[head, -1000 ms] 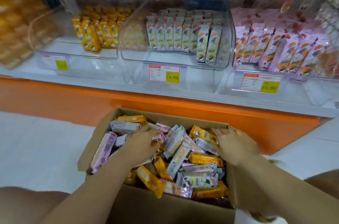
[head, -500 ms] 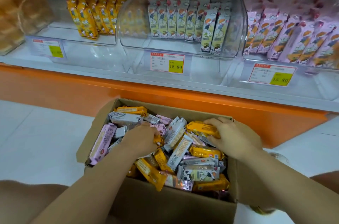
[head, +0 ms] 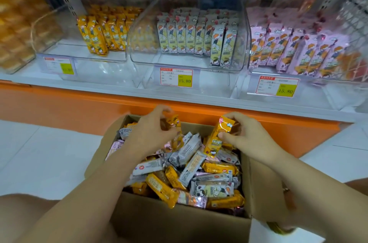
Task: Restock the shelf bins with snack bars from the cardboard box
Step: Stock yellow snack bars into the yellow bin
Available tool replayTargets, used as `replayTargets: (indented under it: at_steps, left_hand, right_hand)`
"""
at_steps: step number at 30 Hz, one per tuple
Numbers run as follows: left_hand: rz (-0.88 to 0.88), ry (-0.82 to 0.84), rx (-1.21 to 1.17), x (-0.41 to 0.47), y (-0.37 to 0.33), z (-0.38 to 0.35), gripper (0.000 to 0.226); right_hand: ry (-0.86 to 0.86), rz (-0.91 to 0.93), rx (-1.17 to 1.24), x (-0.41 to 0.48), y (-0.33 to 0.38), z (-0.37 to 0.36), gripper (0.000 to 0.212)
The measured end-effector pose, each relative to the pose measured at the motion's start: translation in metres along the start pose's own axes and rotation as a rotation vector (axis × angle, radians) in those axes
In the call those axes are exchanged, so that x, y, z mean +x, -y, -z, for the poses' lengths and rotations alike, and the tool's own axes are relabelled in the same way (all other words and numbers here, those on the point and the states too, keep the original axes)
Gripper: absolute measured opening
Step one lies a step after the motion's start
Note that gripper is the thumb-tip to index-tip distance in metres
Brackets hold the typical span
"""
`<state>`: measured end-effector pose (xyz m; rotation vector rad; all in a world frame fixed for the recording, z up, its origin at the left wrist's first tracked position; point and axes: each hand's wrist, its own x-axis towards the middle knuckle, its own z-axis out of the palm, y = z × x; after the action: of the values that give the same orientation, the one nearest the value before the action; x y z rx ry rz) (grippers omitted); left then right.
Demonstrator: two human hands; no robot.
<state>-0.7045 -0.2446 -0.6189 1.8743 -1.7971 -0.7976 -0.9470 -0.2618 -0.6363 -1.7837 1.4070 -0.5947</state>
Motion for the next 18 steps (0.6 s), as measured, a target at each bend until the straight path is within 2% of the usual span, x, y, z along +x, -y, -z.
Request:
replayTargets:
  at_steps: [3, 7, 9, 12, 14, 18]
  left_hand:
    - [0.081, 0.037, -0.229, -0.004, -0.011, 0.006, 0.031]
    - [0.287, 0.165, -0.913, -0.010, -0.020, -0.004, 0.015]
    - [0.286, 0.228, -1.031, -0.012, -0.024, -0.010, 0.012]
    - [0.226, 0.360, -0.950, -0.016, -0.031, -0.019, 0.016]
    - [0.151, 0.431, -0.768, -0.017, -0.038, -0.022, 0.021]
    - [-0.025, 0.456, -0.462, -0.010, -0.057, -0.023, 0.064]
  right_hand:
    - [0.100, -0.006, 0.065, -0.004, 0.012, 0.011, 0.032]
    - [0.138, -0.078, 0.176, -0.013, 0.022, 0.027, 0.024]
    - [0.134, -0.158, 0.314, -0.015, 0.023, 0.032, 0.024]
    - [0.096, -0.253, 0.566, -0.016, 0.024, 0.035, 0.028]
    - [0.087, -0.273, 0.640, -0.017, 0.025, 0.037, 0.030]
    - [0.100, -0.203, 0.605, -0.020, 0.028, 0.040, 0.026]
